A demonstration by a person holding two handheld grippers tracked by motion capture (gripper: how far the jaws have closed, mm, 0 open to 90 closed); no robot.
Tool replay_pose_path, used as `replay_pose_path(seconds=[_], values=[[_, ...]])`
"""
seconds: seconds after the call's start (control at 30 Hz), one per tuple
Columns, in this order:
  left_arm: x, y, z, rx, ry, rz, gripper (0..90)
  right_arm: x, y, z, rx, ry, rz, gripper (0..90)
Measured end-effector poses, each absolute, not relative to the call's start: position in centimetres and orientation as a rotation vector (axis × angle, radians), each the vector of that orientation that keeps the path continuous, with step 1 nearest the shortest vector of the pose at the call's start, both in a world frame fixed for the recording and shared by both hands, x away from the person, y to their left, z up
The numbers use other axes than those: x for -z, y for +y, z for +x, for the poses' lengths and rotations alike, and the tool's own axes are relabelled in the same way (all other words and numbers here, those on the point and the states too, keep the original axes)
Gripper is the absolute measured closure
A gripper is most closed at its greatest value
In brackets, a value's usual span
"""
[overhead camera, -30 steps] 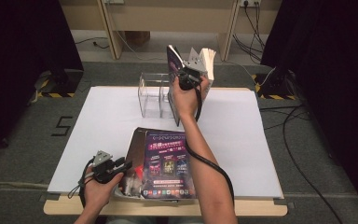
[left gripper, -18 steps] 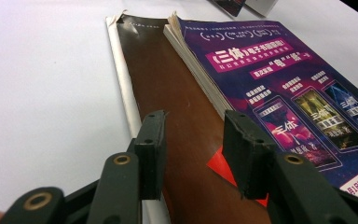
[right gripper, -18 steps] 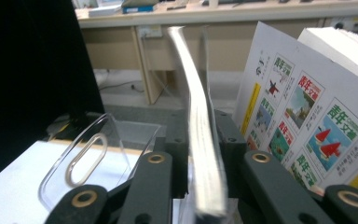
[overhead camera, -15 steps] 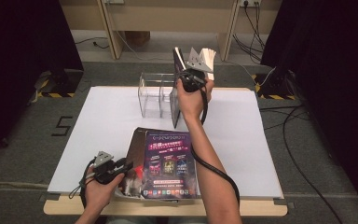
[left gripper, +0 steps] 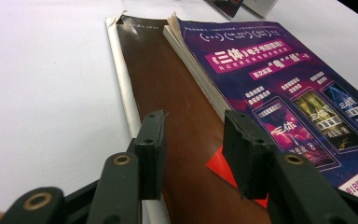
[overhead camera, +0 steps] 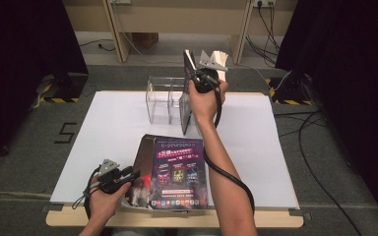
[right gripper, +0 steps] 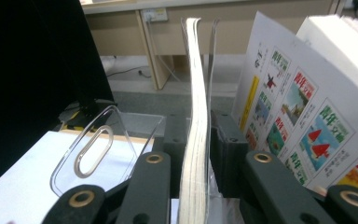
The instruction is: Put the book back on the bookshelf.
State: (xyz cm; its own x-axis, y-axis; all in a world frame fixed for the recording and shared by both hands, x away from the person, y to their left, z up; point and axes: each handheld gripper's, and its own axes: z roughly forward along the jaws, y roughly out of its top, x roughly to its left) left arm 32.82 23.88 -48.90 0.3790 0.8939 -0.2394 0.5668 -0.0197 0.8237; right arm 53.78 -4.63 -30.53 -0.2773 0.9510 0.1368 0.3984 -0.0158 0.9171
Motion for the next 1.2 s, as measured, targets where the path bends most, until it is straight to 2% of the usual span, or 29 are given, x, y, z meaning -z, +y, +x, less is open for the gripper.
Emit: replay_pose_path(seconds=[0.13, 0.7, 1.07, 1.2], values=[[48.9, 23.9, 32.8, -0.436, 1.3, 1.705, 59.0, 30.3, -4.7, 53.9, -1.239, 1.714, 1.434, 84.2], [49.0, 23.9, 32.9, -0.438, 1.302, 1.704, 59.0, 30.6, -3.9, 53.8, -1.284, 1.587, 1.376, 84.7], [48.9, 24.0, 32.8, -0.441, 1.303, 1.702, 59.0, 31.6, -3.6, 53.9, -1.224, 1.577, 1.358, 83.5], [48.9, 23.9, 32.7, -0.441, 1.302, 1.704, 59.0, 31.4, -4.0, 53.9, -1.228, 1.589, 1.365, 79.7]])
